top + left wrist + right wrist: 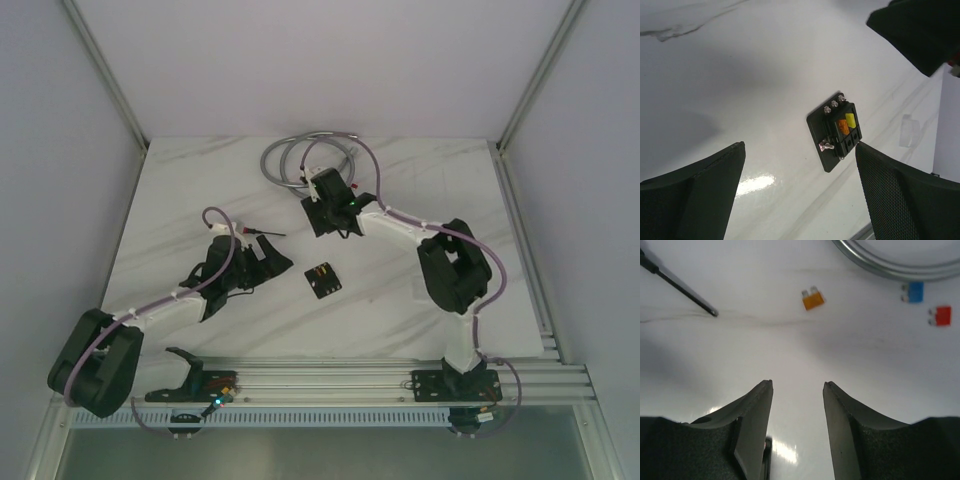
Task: Snap on the fuse box
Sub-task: Move the fuse to the center of the board.
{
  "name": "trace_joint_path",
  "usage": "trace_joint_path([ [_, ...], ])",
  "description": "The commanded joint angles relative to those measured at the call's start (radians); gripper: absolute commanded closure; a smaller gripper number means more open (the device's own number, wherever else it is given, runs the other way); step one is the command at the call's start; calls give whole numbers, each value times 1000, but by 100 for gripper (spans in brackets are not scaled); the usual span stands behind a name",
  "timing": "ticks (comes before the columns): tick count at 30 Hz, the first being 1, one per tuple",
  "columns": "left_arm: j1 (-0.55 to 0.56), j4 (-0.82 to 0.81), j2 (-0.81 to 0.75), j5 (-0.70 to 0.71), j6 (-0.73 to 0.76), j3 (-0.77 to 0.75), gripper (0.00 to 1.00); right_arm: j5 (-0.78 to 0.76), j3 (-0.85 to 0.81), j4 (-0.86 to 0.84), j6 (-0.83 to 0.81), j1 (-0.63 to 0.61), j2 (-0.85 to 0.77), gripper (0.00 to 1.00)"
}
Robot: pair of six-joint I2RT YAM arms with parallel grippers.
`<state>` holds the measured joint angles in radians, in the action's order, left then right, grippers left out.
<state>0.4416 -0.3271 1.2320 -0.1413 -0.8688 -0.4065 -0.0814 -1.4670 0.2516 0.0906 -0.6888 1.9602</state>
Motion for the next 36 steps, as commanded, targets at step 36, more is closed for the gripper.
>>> trace_joint_path([
  [36, -35, 11, 66, -38, 23, -38, 0, 305, -240, -164, -280, 105, 347, 60],
])
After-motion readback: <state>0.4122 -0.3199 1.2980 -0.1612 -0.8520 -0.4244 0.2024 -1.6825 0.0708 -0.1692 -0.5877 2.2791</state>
